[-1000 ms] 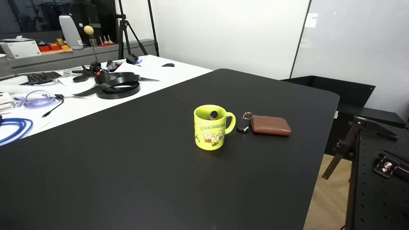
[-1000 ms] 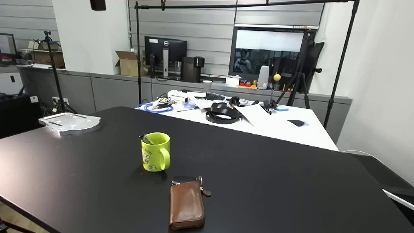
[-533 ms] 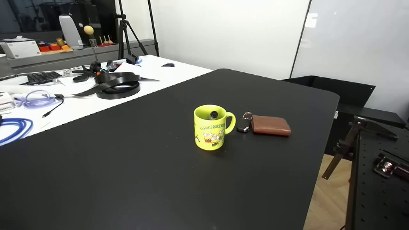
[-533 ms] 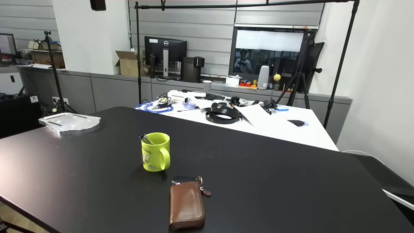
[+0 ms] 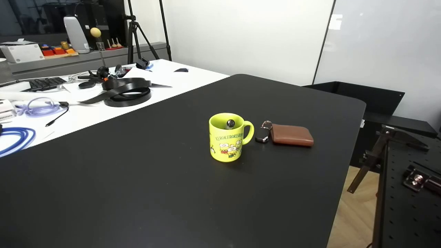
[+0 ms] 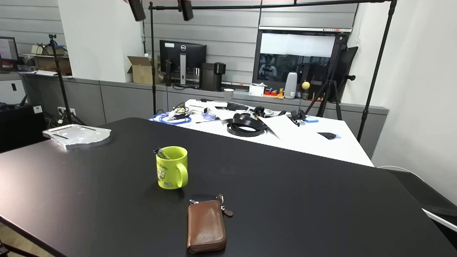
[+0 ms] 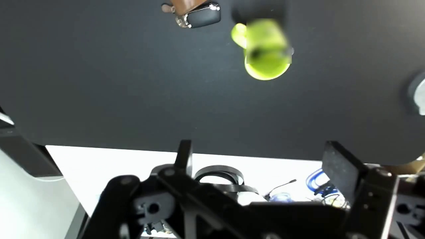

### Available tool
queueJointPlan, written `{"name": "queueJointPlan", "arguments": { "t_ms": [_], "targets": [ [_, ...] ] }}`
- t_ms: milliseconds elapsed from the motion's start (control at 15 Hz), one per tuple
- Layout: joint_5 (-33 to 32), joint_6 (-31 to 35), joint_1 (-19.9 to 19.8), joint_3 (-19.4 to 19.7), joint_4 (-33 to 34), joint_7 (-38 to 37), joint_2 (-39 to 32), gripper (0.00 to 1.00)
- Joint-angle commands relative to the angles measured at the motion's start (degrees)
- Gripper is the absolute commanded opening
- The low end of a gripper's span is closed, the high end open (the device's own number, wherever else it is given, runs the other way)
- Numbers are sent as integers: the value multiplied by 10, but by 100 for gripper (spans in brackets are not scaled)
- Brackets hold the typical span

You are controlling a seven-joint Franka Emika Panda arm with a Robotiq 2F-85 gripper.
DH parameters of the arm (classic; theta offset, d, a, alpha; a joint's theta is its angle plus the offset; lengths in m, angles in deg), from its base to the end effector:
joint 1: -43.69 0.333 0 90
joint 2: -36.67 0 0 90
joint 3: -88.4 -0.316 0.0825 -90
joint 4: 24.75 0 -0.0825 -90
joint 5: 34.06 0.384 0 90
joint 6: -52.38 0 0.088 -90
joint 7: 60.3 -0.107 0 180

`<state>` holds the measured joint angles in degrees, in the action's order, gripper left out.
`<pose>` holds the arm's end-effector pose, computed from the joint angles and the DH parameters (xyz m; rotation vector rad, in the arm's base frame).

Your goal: Take the marker out of the green cup and place it on the table

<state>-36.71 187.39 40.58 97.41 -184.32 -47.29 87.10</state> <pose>0.3187 -0.0696 0.4889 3.0531 0.1069 0.7042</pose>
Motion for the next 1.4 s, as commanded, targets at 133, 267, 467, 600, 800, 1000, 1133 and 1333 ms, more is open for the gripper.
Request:
{"name": "queueJointPlan", "arguments": {
  "t_ms": [133,267,467,600,800,1000,1133,1333],
  "targets": [
    [-51,144,-26,-28,-2,-19,-157,100],
    [-38,127,-18,-17,-2,-3,-137,100],
    [-41,143,-18,-21,-2,-4,-165,100],
    [-44,149,-9,-19,0,14,-187,100],
    [-40,169,14,-22,1,32,-240,100],
    [-34,198,41,-29,7,42,-306,100],
    [-32,225,56,-37,11,41,-349,100],
    [-51,284,62,-62,20,29,-419,100]
  ]
}}
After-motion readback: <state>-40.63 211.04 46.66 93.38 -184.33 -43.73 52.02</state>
